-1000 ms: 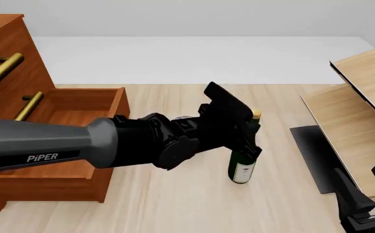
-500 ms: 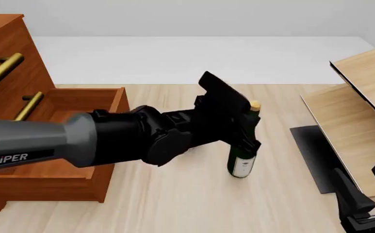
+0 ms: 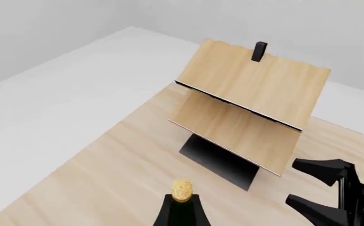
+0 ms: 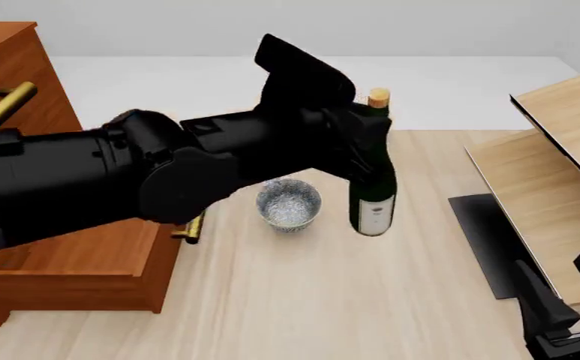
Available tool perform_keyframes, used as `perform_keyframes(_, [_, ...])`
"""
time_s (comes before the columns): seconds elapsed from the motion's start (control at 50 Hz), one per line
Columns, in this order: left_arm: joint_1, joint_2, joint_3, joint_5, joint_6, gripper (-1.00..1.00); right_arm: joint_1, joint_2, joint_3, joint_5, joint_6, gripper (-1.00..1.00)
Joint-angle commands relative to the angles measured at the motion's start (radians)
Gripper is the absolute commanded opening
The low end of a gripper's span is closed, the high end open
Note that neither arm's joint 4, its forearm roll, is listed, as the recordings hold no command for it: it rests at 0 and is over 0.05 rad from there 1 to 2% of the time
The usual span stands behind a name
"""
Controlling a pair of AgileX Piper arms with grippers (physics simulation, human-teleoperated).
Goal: Put the wine bottle in the bottom drawer of the cabinet.
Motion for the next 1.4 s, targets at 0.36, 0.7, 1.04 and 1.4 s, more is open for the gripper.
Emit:
perform_keyframes(0.36, [0.054,-0.296,-0.069,0.173,0.050,-1.00,0.004,0.002,0.000,0.002,-0.010,1.00])
perform_keyframes(0.7, [0.157,-0.437,-0.096,0.271,0.090,-1.00,0.005,0.018,0.000,-0.011,-0.017,1.00])
perform_keyframes(1.04, [0.270,-0.525,-0.137,0.390,0.102,-1.00,0.007,0.013,0.000,-0.002,-0.024,1.00])
perform_keyframes(1.4, [0.416,-0.566,-0.258,0.631,0.087,-1.00,0.013,0.032,0.001,-0.019,-0.025,1.00])
